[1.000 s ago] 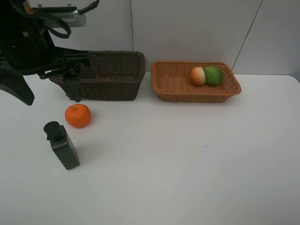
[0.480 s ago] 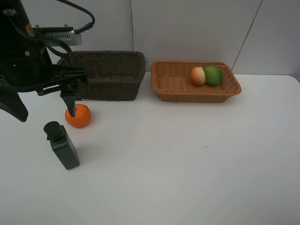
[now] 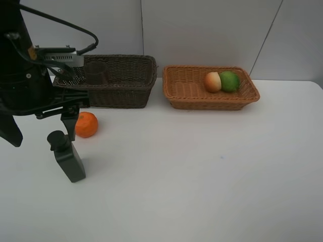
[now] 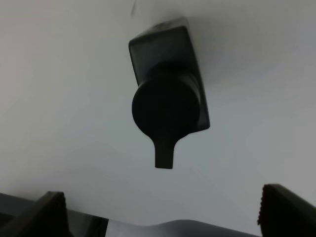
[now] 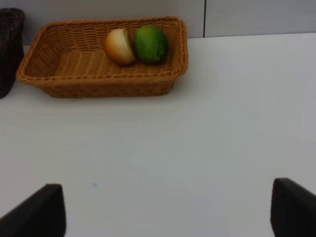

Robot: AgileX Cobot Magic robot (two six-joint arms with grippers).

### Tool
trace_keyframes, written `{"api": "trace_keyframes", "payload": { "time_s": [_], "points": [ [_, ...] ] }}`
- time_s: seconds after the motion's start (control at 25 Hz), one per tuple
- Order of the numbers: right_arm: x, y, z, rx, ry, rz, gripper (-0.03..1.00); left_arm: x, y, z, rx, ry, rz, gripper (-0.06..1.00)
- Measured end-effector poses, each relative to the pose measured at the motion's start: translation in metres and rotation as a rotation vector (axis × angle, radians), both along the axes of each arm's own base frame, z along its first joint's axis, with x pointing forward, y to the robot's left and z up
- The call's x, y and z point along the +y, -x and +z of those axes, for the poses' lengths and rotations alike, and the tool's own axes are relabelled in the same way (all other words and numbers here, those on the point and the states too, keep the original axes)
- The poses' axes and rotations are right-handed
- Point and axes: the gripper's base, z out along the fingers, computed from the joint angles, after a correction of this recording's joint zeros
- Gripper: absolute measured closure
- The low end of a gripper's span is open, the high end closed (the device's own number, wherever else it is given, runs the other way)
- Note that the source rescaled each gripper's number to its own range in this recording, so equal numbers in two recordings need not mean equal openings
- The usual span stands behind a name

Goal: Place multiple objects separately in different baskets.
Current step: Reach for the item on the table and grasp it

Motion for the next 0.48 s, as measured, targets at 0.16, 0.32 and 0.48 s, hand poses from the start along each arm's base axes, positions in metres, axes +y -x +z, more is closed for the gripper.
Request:
{"api": "trace_keyframes", "payload": {
  "time_s": [0.16,0.32,0.48],
  "points": [
    [0.0,0.0,0.0,0.0,0.0,0.0,0.07,0.0004,0.0002,-0.0005,-0.001,-0.004,0.006,-0.05],
    [0.0,0.0,0.0,0.0,0.0,0.0,0.07,0.0032,-0.0015,-0.0005,-0.005,-0.007,0.025,-0.05],
    [0.0,0.0,0.0,0.0,0.0,0.0,0.07,0.006,-0.0036,-0.0005,-0.012,-0.009,0.036,-0.05]
  ]
}}
